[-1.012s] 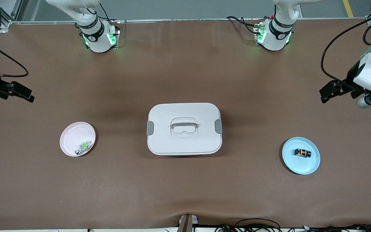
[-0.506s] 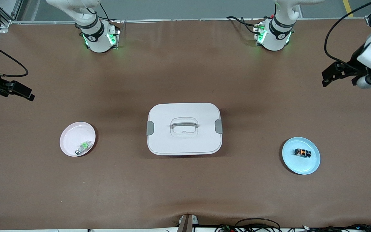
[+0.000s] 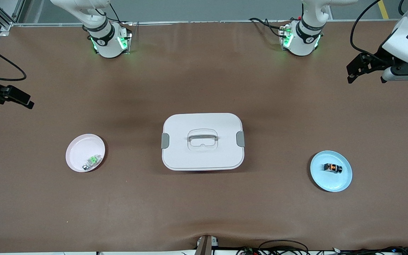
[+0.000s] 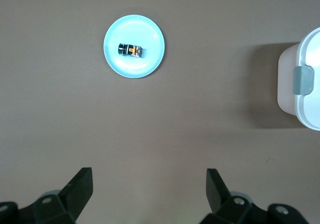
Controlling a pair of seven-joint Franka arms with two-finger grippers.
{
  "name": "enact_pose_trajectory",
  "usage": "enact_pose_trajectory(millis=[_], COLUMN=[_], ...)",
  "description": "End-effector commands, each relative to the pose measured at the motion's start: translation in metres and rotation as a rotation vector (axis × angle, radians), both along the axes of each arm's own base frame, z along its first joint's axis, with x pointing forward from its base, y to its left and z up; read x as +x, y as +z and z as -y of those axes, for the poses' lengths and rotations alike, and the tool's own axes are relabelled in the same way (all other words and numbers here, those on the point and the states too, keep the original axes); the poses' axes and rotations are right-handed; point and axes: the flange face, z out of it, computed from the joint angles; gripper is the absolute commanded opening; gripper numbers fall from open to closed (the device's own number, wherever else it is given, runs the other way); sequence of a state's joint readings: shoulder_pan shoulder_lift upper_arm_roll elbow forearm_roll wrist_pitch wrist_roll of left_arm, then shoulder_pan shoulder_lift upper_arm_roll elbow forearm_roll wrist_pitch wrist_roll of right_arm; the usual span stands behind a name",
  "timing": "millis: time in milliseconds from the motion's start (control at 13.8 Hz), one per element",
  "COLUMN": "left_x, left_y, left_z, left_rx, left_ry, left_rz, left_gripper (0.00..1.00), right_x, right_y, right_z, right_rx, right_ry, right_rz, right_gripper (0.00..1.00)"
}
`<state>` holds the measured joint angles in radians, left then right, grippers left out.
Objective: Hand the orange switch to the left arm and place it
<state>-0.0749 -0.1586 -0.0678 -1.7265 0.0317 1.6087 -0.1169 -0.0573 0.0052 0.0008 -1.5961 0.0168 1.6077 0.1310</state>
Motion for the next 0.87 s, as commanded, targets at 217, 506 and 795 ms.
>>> enact_pose_trajectory(millis=[217, 506, 795], left_x=[0.015, 0.023, 0.021], left_y=[0.006, 0.010, 0.024], left_z=[0.003, 0.004, 0.002], left_rx=[-0.027, -0.041, -0.051], left_ry=[-0.012, -0.023, -0.021], left_rz=[-0.017, -0.021, -0.026], left_gripper=[1.00, 1.00, 1.00], right_x=[-0.005, -0.007, -0.009], right_y=[0.033, 0.040, 0.040], right_z=[-0.021, -0.033, -0.029], right_rx=[0.007, -0.005, 0.001], right_ry=[0.037, 0.190, 0.251], right_rz=[0.008, 0.009, -0.003], right_gripper=[1.00, 1.00, 1.00])
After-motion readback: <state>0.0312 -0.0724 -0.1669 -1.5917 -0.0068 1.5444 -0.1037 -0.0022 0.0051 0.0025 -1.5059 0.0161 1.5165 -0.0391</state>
